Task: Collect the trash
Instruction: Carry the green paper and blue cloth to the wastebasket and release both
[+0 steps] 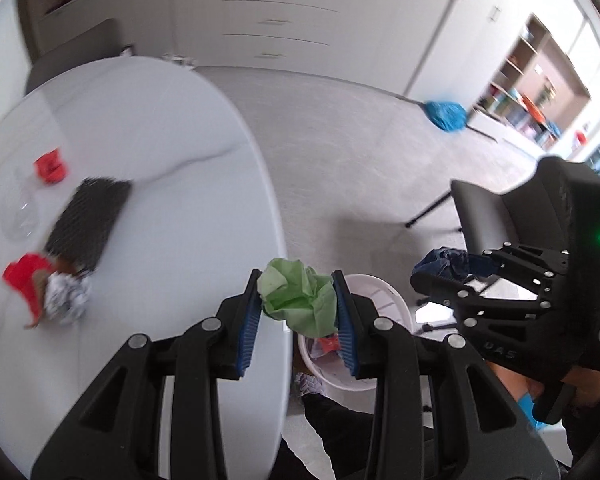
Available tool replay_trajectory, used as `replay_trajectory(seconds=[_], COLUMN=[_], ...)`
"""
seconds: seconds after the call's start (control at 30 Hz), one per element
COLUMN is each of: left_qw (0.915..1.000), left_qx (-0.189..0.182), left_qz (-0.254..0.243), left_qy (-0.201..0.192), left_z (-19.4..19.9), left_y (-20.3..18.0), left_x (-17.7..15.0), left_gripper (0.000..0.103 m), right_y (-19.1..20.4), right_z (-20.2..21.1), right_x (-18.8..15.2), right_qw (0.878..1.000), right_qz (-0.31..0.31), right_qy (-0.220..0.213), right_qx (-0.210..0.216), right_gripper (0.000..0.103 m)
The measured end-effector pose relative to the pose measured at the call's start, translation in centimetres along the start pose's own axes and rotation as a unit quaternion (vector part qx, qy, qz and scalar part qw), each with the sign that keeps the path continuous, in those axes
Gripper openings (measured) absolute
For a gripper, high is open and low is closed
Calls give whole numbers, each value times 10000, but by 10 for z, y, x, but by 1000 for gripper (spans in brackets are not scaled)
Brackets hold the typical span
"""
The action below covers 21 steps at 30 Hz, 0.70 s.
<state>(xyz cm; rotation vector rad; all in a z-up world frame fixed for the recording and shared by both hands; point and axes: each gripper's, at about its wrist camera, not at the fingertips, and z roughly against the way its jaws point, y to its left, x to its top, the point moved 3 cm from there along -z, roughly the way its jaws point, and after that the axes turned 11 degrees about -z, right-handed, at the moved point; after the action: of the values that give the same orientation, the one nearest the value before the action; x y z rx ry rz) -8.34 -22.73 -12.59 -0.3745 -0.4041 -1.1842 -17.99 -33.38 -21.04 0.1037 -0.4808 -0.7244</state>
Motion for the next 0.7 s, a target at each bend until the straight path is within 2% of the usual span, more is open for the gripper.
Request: replay_trajectory(seconds=[0.2, 0.27, 0.47, 0.7], left_qw=[9990, 9983, 9952, 9876], left_qx=[-101, -125, -228, -471], left_qz=[-380, -471, -742, -1296], left_qy=[234, 334, 597, 754], left_z=[-15, -22, -38, -54], left_y=[-31, -38, -60, -101], left_x=[8, 9, 9, 8], left_gripper=[34, 34, 34, 34], right_y=[-45, -51, -79, -115], right_z=[-36, -46, -38, -19], right_x=[-32, -39, -45, -42], right_qw=[9982, 9971, 9942, 9897], right_qz=[-282, -365, -866, -1171], right_qy=[501, 621, 417, 164], right_qx=[-164, -245, -488, -813], right_gripper=[45, 63, 88, 89])
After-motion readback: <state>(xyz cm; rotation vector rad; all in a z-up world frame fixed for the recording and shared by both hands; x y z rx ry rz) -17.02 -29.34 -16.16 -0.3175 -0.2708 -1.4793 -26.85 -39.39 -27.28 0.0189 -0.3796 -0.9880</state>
